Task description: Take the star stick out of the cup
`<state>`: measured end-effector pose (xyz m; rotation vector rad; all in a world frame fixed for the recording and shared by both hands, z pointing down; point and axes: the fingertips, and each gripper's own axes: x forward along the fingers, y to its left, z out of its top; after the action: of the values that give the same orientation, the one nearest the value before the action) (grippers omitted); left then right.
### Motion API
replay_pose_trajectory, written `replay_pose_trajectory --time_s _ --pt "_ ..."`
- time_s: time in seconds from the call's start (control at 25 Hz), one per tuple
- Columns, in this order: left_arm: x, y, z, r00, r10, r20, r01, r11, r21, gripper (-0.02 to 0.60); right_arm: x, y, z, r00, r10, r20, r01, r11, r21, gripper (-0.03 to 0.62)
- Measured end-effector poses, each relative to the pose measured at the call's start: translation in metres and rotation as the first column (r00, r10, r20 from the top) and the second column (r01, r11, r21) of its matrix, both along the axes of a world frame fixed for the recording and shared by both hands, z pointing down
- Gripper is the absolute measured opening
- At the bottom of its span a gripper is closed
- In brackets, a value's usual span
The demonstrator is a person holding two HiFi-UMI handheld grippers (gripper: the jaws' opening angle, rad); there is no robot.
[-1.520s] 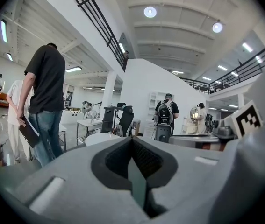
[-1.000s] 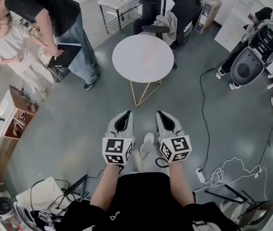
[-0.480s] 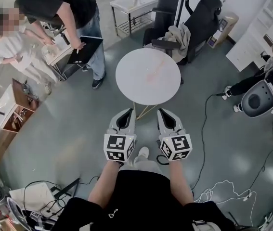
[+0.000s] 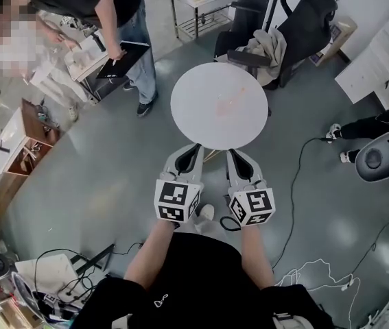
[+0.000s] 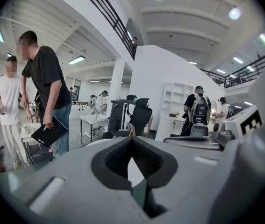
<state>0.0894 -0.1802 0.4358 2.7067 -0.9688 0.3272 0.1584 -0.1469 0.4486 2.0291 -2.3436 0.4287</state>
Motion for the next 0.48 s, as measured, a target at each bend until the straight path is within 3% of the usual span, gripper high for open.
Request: replay_pose_trajectory --time_s 0.48 --pt "-0.005 -0.036 0.019 1.000 0.001 0.016 0.000 0.999 -0.038 0.003 0.002 -0.029 0.026 1.000 0.024 0.006 -0.024 0.998 -0.054 -0.005"
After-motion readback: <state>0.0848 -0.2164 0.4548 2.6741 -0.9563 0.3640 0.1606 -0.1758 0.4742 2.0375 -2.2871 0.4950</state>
